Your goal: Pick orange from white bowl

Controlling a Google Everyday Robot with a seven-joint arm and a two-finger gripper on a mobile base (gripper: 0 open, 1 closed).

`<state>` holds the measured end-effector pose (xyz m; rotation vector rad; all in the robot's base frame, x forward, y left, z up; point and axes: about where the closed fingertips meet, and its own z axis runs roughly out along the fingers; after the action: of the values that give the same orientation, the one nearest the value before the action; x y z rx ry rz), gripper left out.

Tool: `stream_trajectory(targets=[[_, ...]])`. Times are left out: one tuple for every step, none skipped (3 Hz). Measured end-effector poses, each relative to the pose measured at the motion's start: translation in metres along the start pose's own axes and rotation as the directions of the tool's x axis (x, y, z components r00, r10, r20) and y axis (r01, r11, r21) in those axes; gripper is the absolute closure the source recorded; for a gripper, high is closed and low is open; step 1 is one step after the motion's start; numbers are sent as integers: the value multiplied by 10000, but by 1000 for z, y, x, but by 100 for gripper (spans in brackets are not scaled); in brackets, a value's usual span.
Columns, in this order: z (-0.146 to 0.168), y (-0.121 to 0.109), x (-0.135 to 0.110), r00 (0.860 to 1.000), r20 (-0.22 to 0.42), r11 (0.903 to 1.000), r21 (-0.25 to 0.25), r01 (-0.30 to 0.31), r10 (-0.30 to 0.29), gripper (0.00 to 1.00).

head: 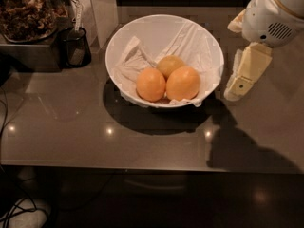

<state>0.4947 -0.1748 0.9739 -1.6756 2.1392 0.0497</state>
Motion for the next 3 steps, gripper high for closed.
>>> stream_trajectory(targets=[[0, 0, 0, 10000, 2, 10000, 2, 1, -1, 0], [10, 1, -8, 9963, 728, 9988, -185, -449, 461, 0], [29, -3, -36, 9772, 1882, 9945, -557, -889, 979, 0]])
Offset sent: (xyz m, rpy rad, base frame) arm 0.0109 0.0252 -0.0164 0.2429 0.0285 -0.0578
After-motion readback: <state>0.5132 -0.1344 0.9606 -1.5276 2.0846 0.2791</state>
